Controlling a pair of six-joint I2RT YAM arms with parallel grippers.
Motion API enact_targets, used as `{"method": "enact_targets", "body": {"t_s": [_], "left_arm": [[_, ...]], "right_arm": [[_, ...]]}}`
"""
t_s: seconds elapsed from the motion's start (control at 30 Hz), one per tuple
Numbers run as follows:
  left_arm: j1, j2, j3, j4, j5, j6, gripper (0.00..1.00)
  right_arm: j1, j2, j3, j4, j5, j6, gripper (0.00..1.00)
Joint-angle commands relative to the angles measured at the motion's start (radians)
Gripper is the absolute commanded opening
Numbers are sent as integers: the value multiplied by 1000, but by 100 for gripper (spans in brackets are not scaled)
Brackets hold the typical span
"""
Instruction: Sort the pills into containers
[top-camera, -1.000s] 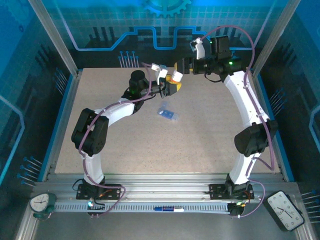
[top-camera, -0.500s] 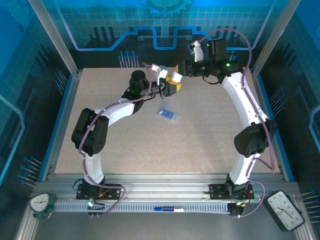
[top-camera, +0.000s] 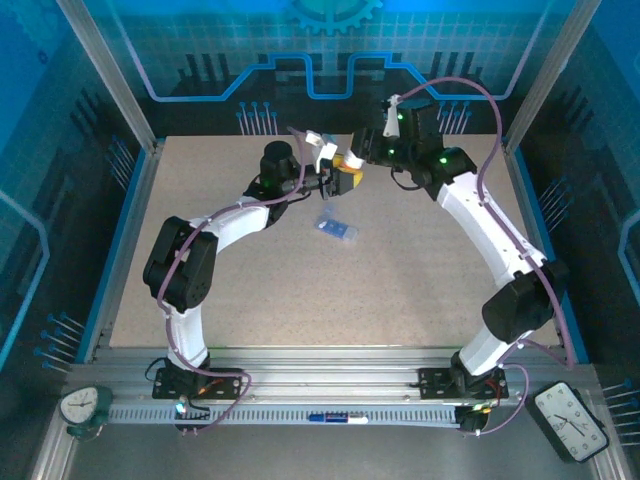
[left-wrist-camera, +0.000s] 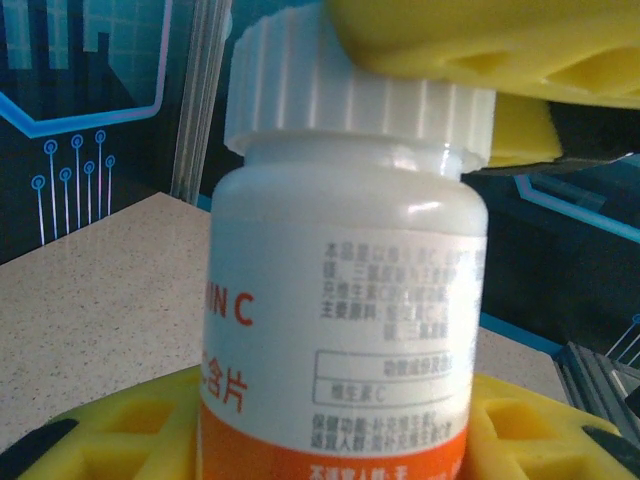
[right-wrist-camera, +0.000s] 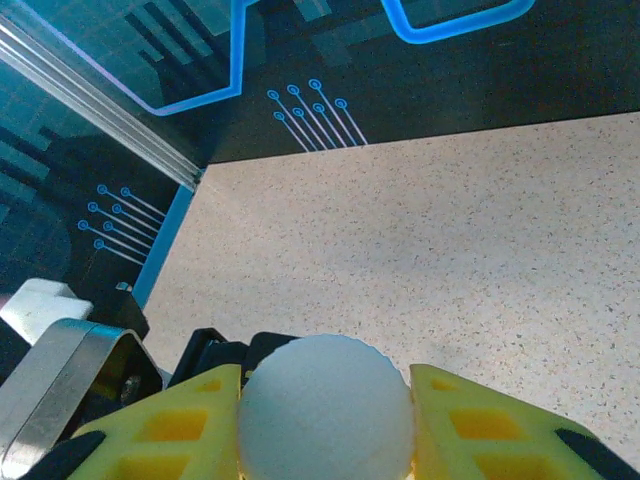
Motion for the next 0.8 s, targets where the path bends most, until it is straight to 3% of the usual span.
{"method": "enact_targets", "body": {"t_s": [0.0, 0.1, 0.2, 0.37, 0.77], "left_arm": [[-8, -43, 35, 81, -46, 6, 0], [-9, -44, 31, 81, -45, 5, 0], [-8, -46, 26, 83, -42, 6, 0], [-9, -46, 19, 89, -28, -3, 0], [-8, -40, 14, 107, 24, -49, 0]], "right_arm": [[21, 39, 48, -106, -121, -2, 49], [-29, 54, 95, -106, -237, -43, 67], [-79, 65, 120, -86, -358, -100, 76], [-143, 67, 127, -45, -514, -173, 79], [-194, 172, 269, -190, -621, -306, 78]]}}
